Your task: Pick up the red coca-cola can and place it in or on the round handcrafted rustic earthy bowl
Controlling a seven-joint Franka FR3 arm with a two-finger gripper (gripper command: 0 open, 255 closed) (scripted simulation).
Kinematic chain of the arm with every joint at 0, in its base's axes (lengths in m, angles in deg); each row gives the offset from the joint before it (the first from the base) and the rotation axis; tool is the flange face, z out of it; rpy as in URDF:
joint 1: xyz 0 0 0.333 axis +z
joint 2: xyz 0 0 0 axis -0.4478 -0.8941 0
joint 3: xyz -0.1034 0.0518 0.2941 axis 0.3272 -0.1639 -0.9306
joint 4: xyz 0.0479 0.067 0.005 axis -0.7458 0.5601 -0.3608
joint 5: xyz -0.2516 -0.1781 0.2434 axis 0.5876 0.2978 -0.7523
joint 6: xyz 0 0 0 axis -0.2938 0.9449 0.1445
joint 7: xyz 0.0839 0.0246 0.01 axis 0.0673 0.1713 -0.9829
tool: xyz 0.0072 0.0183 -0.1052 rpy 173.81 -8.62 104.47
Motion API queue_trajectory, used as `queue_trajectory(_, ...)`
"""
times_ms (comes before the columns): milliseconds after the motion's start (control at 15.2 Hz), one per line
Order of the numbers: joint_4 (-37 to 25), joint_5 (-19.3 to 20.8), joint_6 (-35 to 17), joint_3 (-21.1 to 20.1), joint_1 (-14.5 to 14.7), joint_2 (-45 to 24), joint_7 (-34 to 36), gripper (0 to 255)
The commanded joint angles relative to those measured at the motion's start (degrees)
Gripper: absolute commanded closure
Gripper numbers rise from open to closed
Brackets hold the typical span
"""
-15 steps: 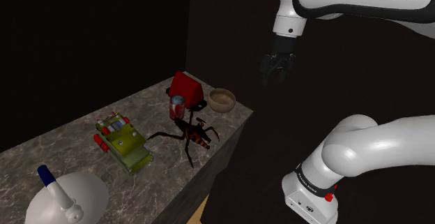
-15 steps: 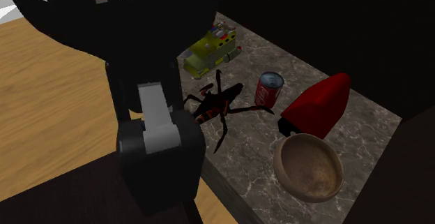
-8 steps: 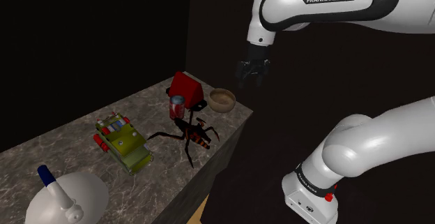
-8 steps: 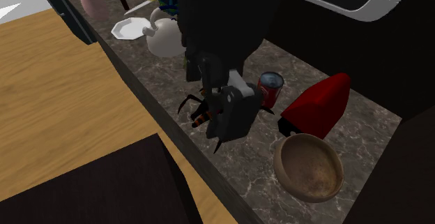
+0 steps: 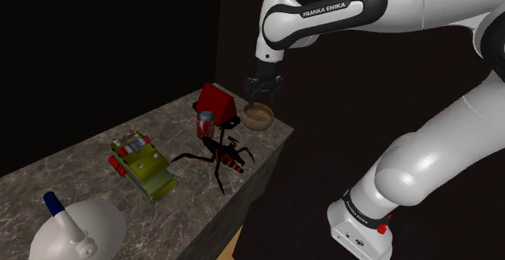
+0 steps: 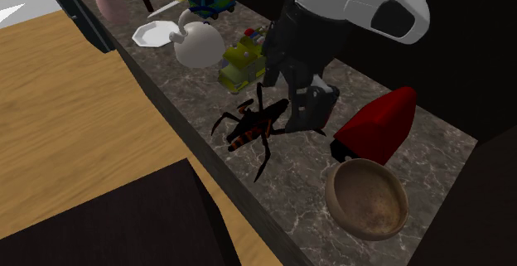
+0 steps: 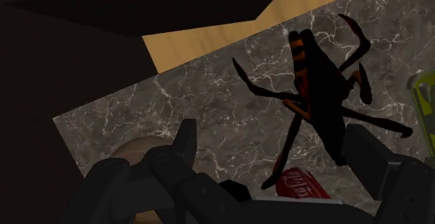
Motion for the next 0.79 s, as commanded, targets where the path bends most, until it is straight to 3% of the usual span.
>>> queue_trajectory(0, -2.2, 0.1, -2.4, -0.6, 0.3, -4.3, 1.0, 0)
queue_trajectory(726, -21.5, 2.7, -8.4, -1.7, 2.7, -28.8, 6.6, 0)
